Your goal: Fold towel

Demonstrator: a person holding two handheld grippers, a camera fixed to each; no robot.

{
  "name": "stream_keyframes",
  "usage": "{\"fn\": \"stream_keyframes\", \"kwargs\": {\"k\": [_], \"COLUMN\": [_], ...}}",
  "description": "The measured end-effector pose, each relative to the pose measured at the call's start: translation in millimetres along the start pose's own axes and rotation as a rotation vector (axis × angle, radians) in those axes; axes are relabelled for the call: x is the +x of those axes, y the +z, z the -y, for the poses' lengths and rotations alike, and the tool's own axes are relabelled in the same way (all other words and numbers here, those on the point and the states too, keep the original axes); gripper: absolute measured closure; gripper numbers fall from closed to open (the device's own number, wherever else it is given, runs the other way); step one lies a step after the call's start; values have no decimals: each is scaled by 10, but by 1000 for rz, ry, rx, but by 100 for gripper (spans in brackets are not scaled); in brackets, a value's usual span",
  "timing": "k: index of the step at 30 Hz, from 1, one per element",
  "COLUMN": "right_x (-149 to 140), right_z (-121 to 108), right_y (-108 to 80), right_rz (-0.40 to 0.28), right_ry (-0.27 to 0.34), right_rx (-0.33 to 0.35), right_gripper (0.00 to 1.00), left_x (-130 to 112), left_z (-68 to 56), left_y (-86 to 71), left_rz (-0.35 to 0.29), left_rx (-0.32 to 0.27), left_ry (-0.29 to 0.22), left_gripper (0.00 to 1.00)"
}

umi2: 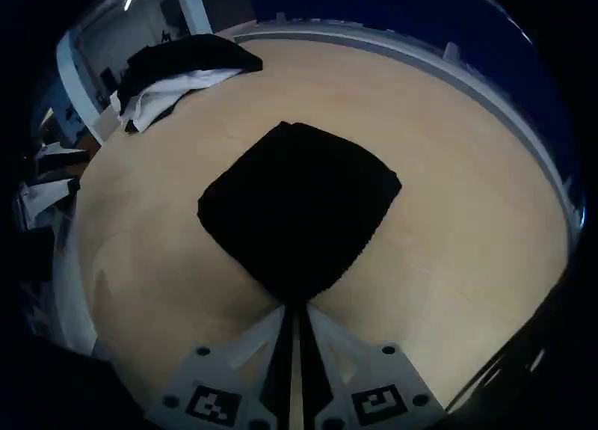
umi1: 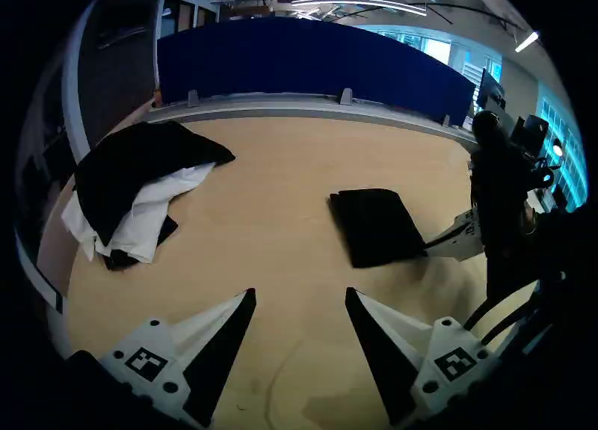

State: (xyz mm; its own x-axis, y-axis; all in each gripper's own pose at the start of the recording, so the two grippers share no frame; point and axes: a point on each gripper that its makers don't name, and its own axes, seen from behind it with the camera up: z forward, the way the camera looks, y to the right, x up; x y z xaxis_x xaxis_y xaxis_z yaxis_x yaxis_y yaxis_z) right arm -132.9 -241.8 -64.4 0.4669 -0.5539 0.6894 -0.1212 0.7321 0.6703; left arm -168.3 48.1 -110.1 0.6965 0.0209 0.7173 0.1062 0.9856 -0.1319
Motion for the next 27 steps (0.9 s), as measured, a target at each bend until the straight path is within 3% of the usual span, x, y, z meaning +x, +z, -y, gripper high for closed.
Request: {"fn": "stream_keyframes", "kwargs": {"k": [6,12,27], "right_x": [155,481,1612], "right_z": [7,-10,103], "right_y": [-78,-302,-1195], "right_rz": [-46,-126,-353], "right_ry": [-3,-16,-115], "right_rx": [-1,-9,2], "right_gripper": [96,96,96], "left_x": [16,58,156], "left_z": [-3,13,36], "left_y": [-7,-34,-136], "left_rz": [-1,-5,-34], "left_rx": [-1,3,15], "left_ry": [1,9,20], "left_gripper": [11,11,12]}}
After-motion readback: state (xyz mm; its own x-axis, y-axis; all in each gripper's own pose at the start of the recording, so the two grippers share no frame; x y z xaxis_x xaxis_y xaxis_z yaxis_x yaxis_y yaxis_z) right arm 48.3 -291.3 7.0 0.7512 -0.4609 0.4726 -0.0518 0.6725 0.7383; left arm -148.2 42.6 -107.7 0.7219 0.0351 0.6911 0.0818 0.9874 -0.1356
